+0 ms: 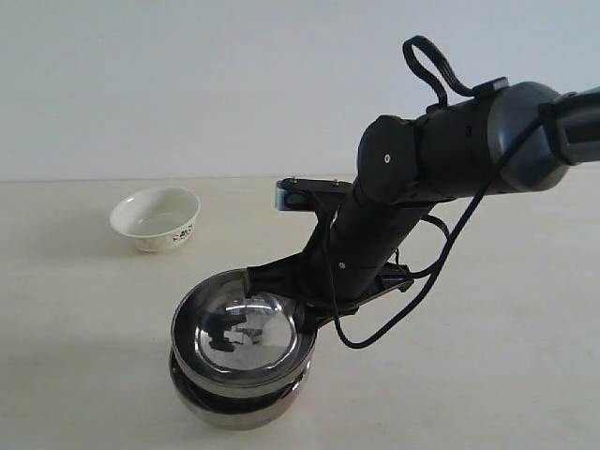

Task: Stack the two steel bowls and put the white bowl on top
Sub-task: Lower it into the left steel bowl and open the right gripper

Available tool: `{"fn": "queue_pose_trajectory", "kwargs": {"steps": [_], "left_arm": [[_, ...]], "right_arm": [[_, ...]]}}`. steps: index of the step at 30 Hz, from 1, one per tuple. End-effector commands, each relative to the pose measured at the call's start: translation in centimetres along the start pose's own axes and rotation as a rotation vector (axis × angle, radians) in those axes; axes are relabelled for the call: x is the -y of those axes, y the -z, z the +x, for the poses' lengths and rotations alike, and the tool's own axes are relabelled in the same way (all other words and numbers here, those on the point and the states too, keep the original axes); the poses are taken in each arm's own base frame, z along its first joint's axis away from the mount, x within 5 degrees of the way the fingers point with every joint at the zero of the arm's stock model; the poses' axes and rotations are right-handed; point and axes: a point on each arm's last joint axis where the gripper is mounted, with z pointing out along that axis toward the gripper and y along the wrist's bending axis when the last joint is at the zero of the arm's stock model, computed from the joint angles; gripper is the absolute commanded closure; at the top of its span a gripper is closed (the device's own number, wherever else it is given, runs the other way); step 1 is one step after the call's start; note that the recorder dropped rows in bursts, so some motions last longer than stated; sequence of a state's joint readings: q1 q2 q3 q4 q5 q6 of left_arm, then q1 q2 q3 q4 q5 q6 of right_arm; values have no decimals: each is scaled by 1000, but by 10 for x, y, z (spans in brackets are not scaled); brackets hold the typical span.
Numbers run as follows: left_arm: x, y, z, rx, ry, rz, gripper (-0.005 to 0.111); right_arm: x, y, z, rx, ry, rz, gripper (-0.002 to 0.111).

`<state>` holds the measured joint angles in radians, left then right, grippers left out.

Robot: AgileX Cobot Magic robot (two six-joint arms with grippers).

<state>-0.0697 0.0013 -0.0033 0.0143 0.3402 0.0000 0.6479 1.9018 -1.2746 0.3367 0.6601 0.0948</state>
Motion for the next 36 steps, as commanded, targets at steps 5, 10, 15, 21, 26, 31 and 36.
{"fn": "queue_pose_trajectory", "kwargs": {"steps": [5, 10, 15, 21, 26, 31, 36], "left_arm": [[0, 0, 1, 1, 8, -5, 66], [0, 0, 1, 1, 8, -5, 66], [0, 0, 1, 1, 8, -5, 66], [0, 0, 1, 1, 8, -5, 66], [0, 0, 1, 1, 8, -5, 66], [0, 0, 1, 1, 8, -5, 66], [0, 0, 1, 1, 8, -5, 66]], "right_arm": [[-2, 3, 0, -9, 14, 3, 107], [-3, 2, 1, -11, 18, 2, 92], [-13, 0, 3, 9, 42, -8, 86], [-19, -1, 5, 11, 53, -17, 86], [-18, 0, 5, 7, 57, -13, 86], [-19, 2, 5, 11, 59, -14, 85], [-20, 12, 3, 43, 85, -8, 85]]}}
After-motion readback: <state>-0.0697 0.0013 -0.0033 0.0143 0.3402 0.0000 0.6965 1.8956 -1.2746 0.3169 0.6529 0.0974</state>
